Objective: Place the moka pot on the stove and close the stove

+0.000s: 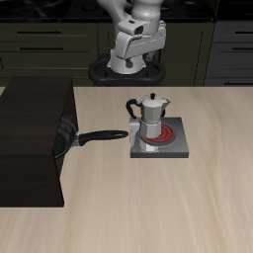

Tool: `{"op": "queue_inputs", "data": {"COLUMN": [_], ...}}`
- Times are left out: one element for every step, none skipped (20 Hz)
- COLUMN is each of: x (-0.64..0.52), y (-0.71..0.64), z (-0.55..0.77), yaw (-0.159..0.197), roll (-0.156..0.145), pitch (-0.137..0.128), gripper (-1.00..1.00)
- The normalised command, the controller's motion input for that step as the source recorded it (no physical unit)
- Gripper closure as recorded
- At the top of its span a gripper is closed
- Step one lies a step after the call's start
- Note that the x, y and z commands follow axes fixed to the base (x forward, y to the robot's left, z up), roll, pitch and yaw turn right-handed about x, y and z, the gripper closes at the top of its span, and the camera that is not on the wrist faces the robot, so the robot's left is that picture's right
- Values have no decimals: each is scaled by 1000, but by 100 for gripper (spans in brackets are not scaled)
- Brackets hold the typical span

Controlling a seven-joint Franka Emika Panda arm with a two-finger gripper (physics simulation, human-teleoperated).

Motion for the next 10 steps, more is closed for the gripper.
{"op": "queue_inputs", "data": {"x": [-101, -89, 5, 117, 218, 171, 143, 172, 214, 138], "y": [66, -93, -91, -115, -76, -210, -282, -353, -419, -402], "z": [193, 337, 239, 118, -40, -69, -26, -77, -183, -86], "yaw": [-90, -53, -15, 47, 37, -13, 57, 28, -60, 5], "roll": [44, -14, -39, -68, -13, -61, -83, -94, -52, -102], "pitch": [2, -77, -93, -78, 54, 61, -45, -39, 98, 38], "gripper": [-100, -100, -100, -100, -100, -100, -100, -100, -100, -100]}}
